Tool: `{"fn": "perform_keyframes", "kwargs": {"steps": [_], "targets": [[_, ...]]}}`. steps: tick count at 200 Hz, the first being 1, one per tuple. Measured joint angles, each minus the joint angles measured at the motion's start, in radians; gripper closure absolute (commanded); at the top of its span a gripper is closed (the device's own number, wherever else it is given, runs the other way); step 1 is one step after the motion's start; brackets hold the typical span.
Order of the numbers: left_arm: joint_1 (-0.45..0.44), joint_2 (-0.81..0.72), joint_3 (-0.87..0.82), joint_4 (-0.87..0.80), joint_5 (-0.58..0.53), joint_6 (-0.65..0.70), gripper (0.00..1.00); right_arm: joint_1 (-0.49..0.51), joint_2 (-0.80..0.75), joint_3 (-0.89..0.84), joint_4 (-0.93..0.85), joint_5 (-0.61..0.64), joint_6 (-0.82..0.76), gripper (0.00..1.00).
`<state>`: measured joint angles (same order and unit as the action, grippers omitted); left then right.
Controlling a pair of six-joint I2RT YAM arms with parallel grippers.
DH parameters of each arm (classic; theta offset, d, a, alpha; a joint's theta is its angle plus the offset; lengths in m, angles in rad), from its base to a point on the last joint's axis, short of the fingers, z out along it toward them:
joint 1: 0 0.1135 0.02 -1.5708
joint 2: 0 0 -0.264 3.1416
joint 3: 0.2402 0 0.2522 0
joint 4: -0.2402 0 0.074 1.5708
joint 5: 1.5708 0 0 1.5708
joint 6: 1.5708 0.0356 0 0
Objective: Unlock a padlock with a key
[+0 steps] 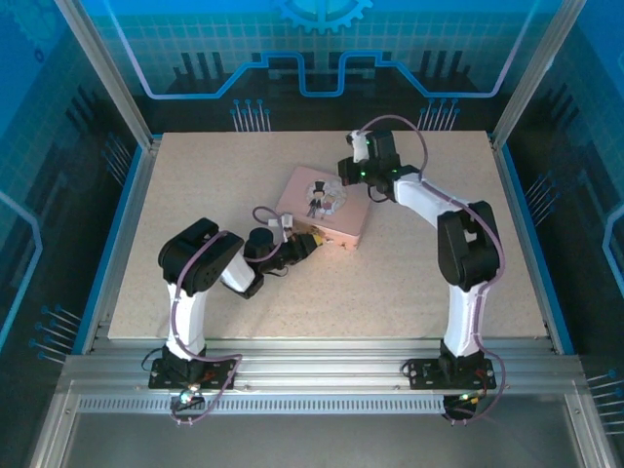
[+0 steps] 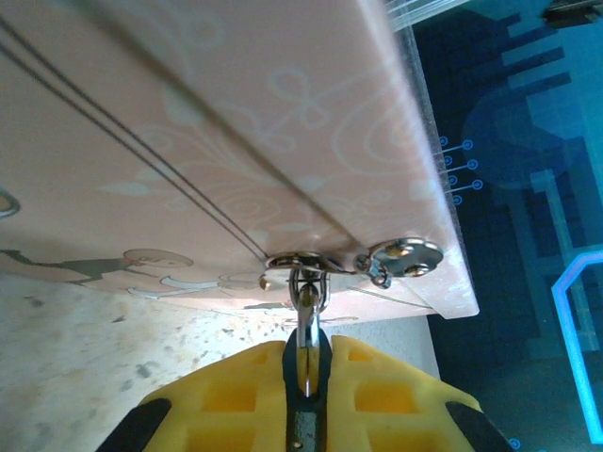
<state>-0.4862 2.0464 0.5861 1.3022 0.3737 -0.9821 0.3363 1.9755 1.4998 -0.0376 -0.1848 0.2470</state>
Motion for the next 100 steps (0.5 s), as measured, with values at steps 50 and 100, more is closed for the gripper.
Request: {"fn": "perform_keyframes", "kwargs": {"steps": [50, 100], "targets": [[-0.093, -0.003, 0.116, -0.147, -0.054, -0.04, 0.96, -0.041, -0.288, -0.271, 0.028, -0.09, 0.075, 1.0], [-0.119, -0.026, 0.129, -0.202, -0.149, -0.049, 0.94, -0.076, -0.516, -0.539, 0.109, -0.172, 0.2, 1.0]]}}
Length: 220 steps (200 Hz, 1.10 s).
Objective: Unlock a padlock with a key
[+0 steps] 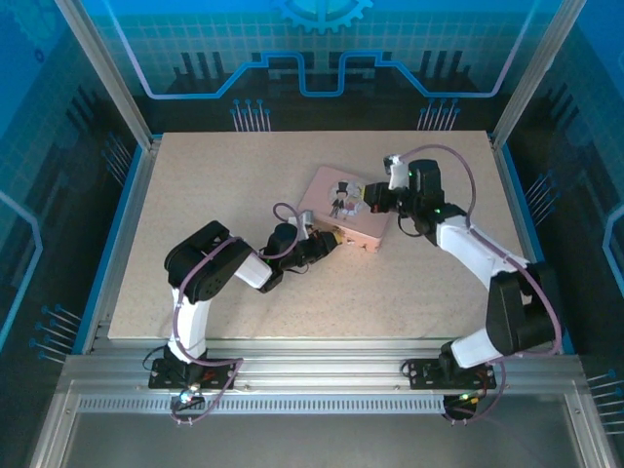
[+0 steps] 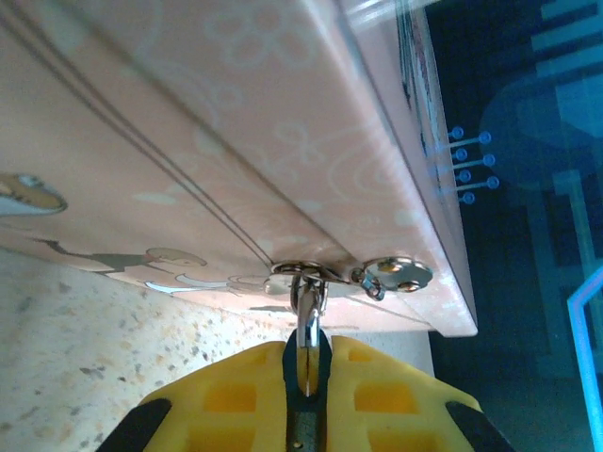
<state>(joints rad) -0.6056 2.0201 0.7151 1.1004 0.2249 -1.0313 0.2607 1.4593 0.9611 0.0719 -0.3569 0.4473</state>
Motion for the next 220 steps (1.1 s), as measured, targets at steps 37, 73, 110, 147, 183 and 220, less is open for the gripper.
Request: {"fn": "perform_keyframes", "kwargs": {"steps": [37, 73, 110, 147, 183, 220], "targets": [[0.026, -0.036, -0.035, -0.003, -0.058, 0.0, 0.95, -0.002, -0.09, -0.153, 0.063, 0.026, 0.083, 1.0], [0.047, -0.071, -0.1, 0.01, -0.077, 0.0, 0.95, -0.016, -0.114, -0.196, -0.003, 0.225, 0.108, 1.0], [0.05, -0.085, -0.141, 0.047, -0.079, -0.012, 0.95, -0.023, -0.085, -0.168, -0.072, 0.437, 0.136, 1.0], [0.049, -0.085, -0.151, 0.064, -0.079, -0.022, 0.94, -0.023, 0.074, -0.069, -0.117, 0.546, 0.145, 1.0], [0.049, -0.085, -0.162, 0.082, -0.072, -0.037, 0.94, -0.017, 0.221, 0.031, -0.132, 0.566, 0.152, 1.0], [0.049, -0.085, -0.164, 0.084, -0.059, -0.045, 0.93, 0.0, 0.343, 0.17, -0.136, 0.546, 0.15, 1.0]]}}
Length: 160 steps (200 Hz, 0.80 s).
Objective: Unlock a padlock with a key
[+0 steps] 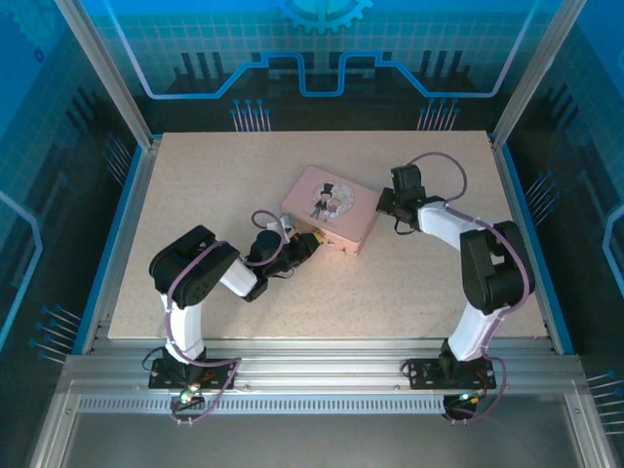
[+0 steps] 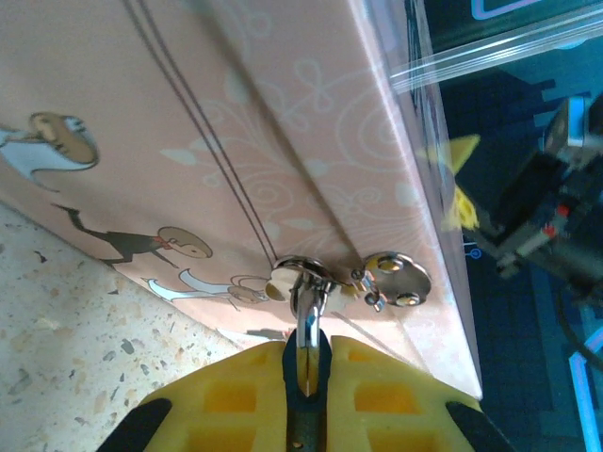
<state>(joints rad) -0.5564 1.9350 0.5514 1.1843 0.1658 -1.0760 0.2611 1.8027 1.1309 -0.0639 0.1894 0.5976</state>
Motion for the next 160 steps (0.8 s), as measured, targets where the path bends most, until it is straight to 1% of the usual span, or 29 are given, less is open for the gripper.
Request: {"fn": "perform_keyframes", "kwargs": {"steps": [22, 49, 89, 116, 144, 160], "targets": [[-0.004, 0.0, -0.002, 0.002, 0.015, -0.008, 0.92, 0.016, 0.072, 0.089, 0.013, -0.043, -0.008, 1.0], [-0.005, 0.008, -0.003, 0.029, -0.018, -0.022, 0.91, 0.021, 0.147, 0.191, 0.002, -0.089, -0.03, 1.0], [-0.006, 0.018, 0.0, 0.04, -0.029, -0.043, 0.93, 0.011, 0.145, 0.214, -0.042, -0.124, -0.075, 1.0], [-0.016, 0.018, 0.021, 0.035, -0.012, -0.051, 0.94, -0.004, 0.05, 0.156, -0.079, -0.156, -0.094, 1.0], [-0.021, 0.016, 0.039, 0.028, -0.011, -0.051, 0.94, -0.025, -0.13, 0.044, -0.084, -0.22, -0.101, 1.0], [-0.022, 0.016, 0.049, 0.022, -0.011, -0.052, 0.94, -0.029, -0.237, -0.024, -0.077, -0.279, -0.1, 1.0]]}}
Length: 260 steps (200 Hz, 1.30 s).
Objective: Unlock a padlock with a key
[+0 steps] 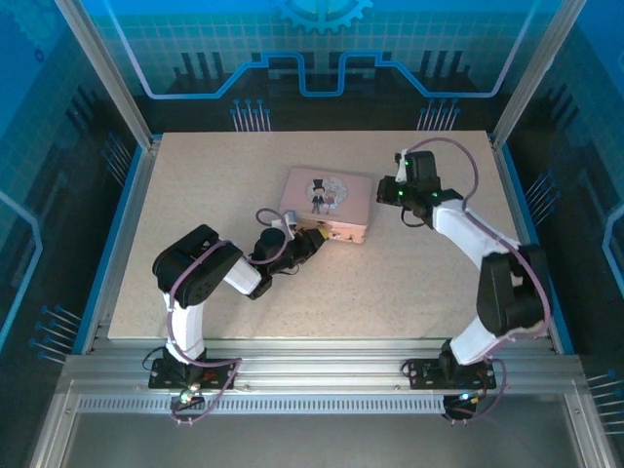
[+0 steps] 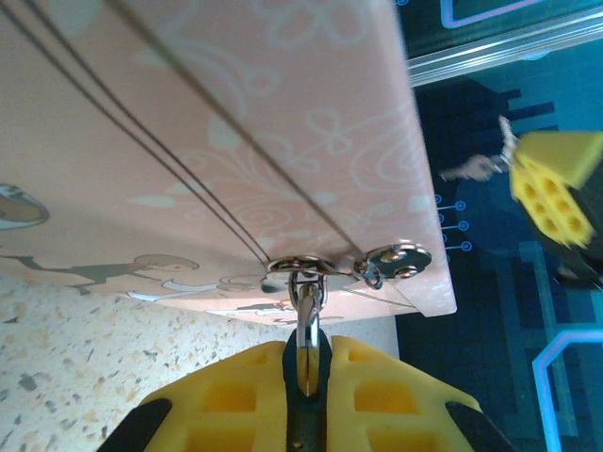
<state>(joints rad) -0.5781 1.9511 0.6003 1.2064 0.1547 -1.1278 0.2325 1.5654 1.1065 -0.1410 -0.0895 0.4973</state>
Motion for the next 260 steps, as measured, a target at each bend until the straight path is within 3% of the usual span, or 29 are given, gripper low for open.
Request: {"fn": "perform_keyframes", "kwargs": {"steps": [56, 105, 178, 260], "targets": [[-0.001, -0.001, 0.024, -0.005, -0.001, -0.001, 0.93, -0.005, -0.254, -0.305, 0.192, -0.275, 0.123, 1.0], [-0.001, -0.001, 0.033, -0.005, -0.001, -0.023, 0.93, 0.021, -0.294, -0.565, 0.509, -0.443, 0.31, 1.0], [-0.001, -0.001, 0.048, -0.003, 0.0, -0.039, 0.93, 0.134, -0.04, -0.623, 0.904, -0.476, 0.509, 1.0], [-0.001, -0.001, 0.05, 0.004, -0.001, -0.054, 0.93, 0.174, 0.088, -0.61, 1.045, -0.457, 0.579, 1.0]]}}
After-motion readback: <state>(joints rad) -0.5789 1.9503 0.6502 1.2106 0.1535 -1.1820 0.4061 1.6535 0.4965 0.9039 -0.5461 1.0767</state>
